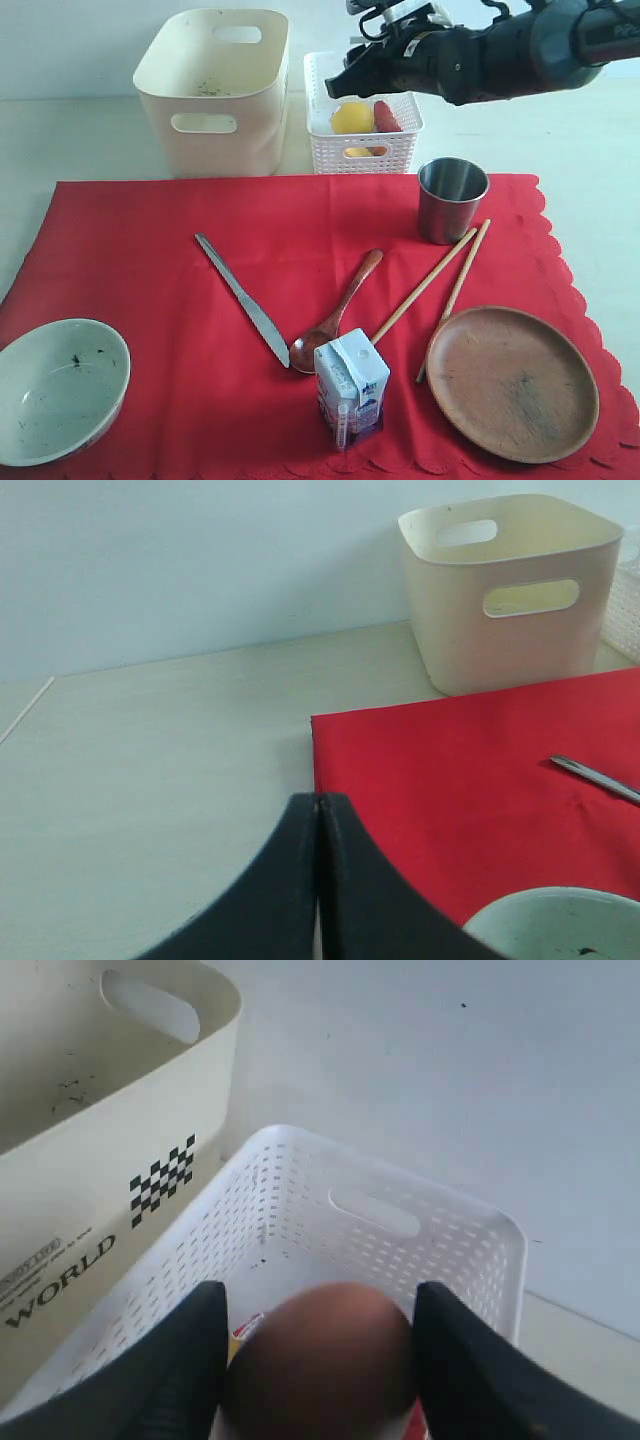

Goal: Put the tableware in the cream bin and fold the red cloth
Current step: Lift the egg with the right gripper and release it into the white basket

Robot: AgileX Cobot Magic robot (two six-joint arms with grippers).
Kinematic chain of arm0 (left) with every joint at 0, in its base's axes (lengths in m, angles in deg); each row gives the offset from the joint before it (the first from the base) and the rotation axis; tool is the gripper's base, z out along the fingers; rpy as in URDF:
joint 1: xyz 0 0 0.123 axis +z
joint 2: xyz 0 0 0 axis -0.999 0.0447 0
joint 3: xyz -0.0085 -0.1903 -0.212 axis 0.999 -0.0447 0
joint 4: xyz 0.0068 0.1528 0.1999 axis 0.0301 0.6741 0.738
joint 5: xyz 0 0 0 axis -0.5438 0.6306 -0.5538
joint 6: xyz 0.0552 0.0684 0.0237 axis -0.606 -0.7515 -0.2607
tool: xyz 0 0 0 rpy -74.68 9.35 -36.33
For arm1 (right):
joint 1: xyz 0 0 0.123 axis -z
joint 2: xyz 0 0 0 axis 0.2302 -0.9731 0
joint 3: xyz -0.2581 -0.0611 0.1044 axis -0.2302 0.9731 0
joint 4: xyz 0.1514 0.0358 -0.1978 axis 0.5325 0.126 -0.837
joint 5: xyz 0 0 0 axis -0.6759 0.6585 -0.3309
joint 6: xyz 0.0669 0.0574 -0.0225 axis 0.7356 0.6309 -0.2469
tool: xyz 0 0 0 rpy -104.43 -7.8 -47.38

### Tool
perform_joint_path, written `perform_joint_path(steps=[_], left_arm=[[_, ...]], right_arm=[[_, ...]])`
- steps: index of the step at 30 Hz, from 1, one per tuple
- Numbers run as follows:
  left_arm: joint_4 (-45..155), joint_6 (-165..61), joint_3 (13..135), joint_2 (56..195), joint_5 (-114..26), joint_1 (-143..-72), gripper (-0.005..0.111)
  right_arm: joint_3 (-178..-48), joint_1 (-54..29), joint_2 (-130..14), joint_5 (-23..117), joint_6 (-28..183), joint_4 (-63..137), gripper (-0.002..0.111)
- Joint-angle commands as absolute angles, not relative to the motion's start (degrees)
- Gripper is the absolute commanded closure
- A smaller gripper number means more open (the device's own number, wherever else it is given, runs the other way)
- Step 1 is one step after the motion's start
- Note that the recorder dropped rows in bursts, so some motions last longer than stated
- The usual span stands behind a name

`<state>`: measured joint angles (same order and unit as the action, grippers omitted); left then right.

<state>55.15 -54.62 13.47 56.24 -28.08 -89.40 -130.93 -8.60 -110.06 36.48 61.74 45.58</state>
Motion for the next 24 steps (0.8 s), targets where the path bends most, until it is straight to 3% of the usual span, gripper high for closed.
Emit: perform_joint_path(steps=[1,4,11,19,24], left_arm=[[55.15,-54.30,13.28,55.84,-28.42,-89.30,0.107],[55.15,-54.30,13.28,55.84,-28.42,-89.30,0.107],[55.15,-54.30,13.28,55.84,-28.42,-89.30,0.107],[55.15,-54.30,13.28,55.84,-28.42,-89.30,0.107],[55.15,-54.30,13.28,55.84,-28.42,-89.30,0.107]], right_arm=[[-133.45,-8.24,-113.81,33.44,61.68,47.50,0.108],[-133.73,-8.24,-115.15,31.00,61.68,47.74,0.102],[-133.73,-8.24,-116.36,27.13,61.68,47.74,0.062],[-133.73,-8.24,-116.36,26.88,61.68,47.74,0.026],[-133.73,-8.24,-116.36,26.70,61.68,47.74,0.013]])
